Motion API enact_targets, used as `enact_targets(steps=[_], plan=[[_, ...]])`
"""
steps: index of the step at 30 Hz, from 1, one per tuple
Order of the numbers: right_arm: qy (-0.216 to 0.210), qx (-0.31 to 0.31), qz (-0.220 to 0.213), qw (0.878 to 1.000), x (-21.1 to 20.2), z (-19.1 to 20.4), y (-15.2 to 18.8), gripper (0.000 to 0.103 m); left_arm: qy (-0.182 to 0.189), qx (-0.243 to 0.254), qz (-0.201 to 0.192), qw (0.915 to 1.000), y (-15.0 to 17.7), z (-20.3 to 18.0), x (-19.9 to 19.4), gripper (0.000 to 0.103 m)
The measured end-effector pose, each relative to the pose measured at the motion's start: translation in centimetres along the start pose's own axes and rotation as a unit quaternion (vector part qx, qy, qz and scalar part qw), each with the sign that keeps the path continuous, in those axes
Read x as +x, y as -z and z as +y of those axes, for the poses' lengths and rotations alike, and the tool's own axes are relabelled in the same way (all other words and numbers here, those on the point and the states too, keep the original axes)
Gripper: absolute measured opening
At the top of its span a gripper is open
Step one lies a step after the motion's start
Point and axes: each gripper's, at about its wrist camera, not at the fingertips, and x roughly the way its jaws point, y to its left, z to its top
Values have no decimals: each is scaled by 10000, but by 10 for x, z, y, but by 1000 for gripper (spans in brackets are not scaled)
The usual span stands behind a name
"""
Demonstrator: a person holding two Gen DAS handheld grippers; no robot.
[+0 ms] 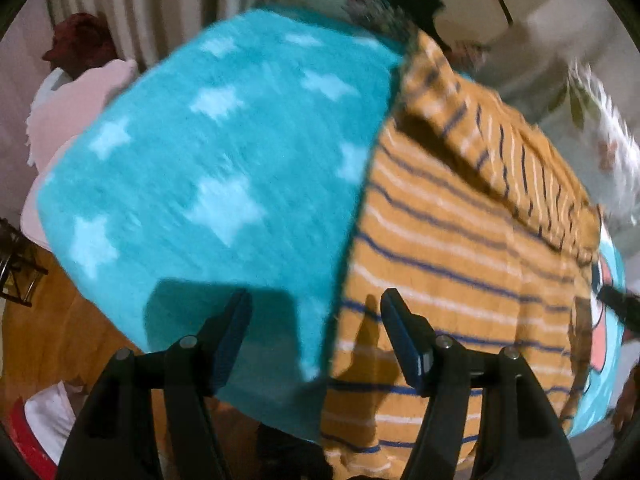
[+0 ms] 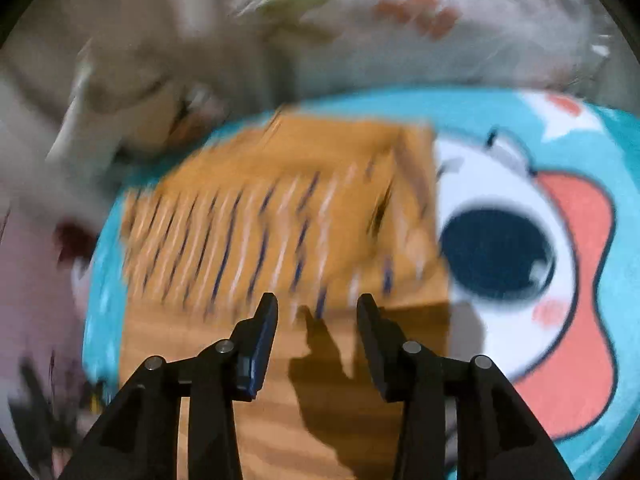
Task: Fold small clothes
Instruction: 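Open the right gripper and withdraw it from the folded side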
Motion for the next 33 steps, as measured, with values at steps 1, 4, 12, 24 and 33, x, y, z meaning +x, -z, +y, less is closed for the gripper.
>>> enact_targets(steps=[1, 4, 12, 24, 33], plan=[[-255, -208, 303, 9990, 4, 3, 21, 45, 18, 57, 50, 10000, 3, -3, 4, 66], [-342, -801, 871, 9924, 14, 13, 72, 44, -223, 391, -127, 9989, 16, -16, 6, 66], [284, -521, 698, 9958, -27, -47, 153, 44, -366, 477, -236, 9979, 51, 4, -13, 66], [-1313, 515, 1035, 9846, -23, -58, 171, 55, 975, -402, 220, 9942, 69, 27, -15, 73], [-1582, 659, 1123, 9788, -28, -57, 180, 59, 1337, -632, 618, 9871, 95, 16, 1, 74]])
